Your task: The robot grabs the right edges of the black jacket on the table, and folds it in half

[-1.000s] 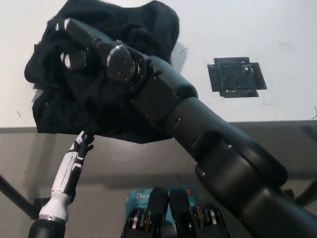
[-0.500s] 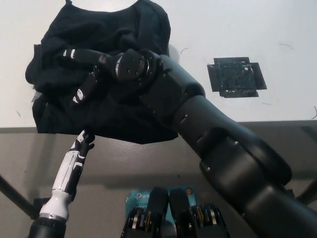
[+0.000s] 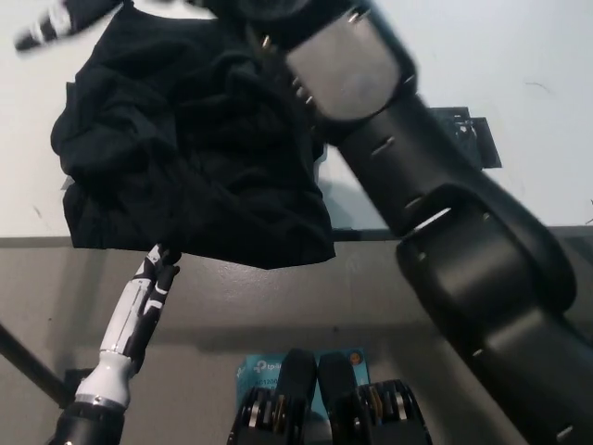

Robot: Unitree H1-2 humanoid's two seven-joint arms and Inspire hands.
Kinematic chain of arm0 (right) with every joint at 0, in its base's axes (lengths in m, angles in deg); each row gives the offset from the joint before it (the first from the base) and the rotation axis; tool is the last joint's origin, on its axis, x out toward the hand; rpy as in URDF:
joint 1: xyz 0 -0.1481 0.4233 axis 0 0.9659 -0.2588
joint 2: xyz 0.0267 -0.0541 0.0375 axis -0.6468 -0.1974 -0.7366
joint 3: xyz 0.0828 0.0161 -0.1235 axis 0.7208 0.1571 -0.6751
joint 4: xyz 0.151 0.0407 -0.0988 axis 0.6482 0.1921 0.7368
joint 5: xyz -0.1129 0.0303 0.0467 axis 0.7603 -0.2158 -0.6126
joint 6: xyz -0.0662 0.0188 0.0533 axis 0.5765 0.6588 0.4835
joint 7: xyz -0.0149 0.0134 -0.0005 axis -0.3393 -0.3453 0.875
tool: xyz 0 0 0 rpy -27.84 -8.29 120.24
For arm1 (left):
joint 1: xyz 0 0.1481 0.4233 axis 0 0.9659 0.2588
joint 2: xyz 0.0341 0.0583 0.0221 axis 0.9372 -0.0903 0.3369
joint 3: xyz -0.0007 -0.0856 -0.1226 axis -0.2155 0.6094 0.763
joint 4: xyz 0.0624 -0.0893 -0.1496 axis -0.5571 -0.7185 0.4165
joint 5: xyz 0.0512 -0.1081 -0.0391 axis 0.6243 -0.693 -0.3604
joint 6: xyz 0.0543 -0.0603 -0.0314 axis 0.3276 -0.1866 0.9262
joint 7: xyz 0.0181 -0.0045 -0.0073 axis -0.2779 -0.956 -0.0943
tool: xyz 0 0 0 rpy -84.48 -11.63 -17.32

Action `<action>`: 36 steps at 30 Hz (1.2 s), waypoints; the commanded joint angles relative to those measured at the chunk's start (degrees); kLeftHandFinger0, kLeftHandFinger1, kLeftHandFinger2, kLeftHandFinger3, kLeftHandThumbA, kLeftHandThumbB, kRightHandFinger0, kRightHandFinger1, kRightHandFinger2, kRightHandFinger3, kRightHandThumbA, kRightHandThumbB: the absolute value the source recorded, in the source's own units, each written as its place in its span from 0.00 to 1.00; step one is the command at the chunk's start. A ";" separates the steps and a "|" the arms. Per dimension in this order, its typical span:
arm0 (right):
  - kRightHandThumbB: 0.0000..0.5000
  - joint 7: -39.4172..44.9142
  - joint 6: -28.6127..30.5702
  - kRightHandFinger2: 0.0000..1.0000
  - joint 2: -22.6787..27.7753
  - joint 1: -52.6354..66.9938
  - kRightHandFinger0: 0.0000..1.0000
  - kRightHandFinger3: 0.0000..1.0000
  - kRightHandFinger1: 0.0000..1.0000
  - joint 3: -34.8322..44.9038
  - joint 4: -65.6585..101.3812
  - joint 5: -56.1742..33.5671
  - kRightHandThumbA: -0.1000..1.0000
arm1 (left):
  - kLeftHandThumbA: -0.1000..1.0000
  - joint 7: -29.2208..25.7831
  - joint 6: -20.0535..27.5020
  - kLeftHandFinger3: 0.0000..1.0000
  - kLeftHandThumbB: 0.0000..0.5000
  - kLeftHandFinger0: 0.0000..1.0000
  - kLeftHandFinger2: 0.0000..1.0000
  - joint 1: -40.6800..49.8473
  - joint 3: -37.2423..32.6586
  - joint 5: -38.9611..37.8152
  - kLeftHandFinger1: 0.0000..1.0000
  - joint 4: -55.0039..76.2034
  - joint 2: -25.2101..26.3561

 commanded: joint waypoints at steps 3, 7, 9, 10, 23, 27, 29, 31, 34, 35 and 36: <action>0.87 2.25 -15.09 1.00 11.15 -7.40 1.00 1.00 1.00 9.37 30.41 -12.19 1.00 | 1.00 -0.48 2.30 1.00 0.90 1.00 1.00 -4.65 0.11 0.83 1.00 -0.50 1.19; 0.89 2.62 -15.09 1.00 17.70 -4.57 1.00 1.00 1.00 9.76 37.54 -14.66 1.00 | 1.00 -1.07 2.11 1.00 0.93 1.00 1.00 -5.08 0.72 0.56 1.00 -0.20 1.00; 0.93 2.06 -15.09 1.00 21.01 -2.00 1.00 1.00 1.00 12.08 42.49 -14.67 1.00 | 1.00 -0.84 1.38 1.00 0.99 1.00 1.00 -6.34 1.37 -0.88 1.00 -0.31 0.89; 0.95 1.90 -15.09 1.00 23.45 0.54 1.00 1.00 1.00 13.80 46.55 -14.82 1.00 | 1.00 -0.89 0.61 1.00 1.00 1.00 1.00 -6.48 1.67 -1.42 1.00 0.32 0.65; 0.78 -3.50 -15.09 1.00 26.73 46.87 1.00 1.00 1.00 27.19 78.89 -26.30 1.00 | 1.00 -0.66 1.13 1.00 1.00 1.00 1.00 -4.20 2.29 -1.98 1.00 -0.09 0.96; 0.77 -4.06 -10.93 1.00 19.95 63.70 1.00 1.00 1.00 27.70 79.40 -26.64 1.00 | 1.00 -0.33 2.33 1.00 1.00 1.00 1.00 0.18 1.64 -2.06 1.00 -0.01 0.27; 0.68 -3.29 -5.37 1.00 16.04 71.75 1.00 1.00 1.00 25.53 75.34 -24.50 1.00 | 1.00 0.17 1.66 1.00 0.97 1.00 1.00 2.24 1.53 -2.57 1.00 0.68 0.22; 0.61 -3.10 -2.78 1.00 13.23 77.15 1.00 1.00 1.00 23.81 72.29 -23.25 1.00 | 1.00 0.26 1.39 1.00 1.00 1.00 1.00 4.78 1.47 -2.35 1.00 1.31 0.41; 0.46 -3.58 -0.73 1.00 9.56 82.25 1.00 1.00 1.00 21.92 67.32 -21.58 1.00 | 1.00 0.28 1.89 1.00 0.98 1.00 1.00 7.26 1.63 -2.40 1.00 1.93 0.70; 0.47 -3.81 -0.43 1.00 8.65 83.66 1.00 1.00 1.00 21.42 66.29 -21.22 1.00 | 1.00 0.22 2.21 1.00 0.99 1.00 1.00 7.98 1.63 -2.26 1.00 1.95 0.80; 0.46 -4.10 -0.57 1.00 7.89 84.94 1.00 1.00 1.00 21.12 65.79 -21.05 1.00 | 1.00 0.11 2.49 1.00 0.99 1.00 1.00 8.64 1.56 -1.94 1.00 1.98 0.87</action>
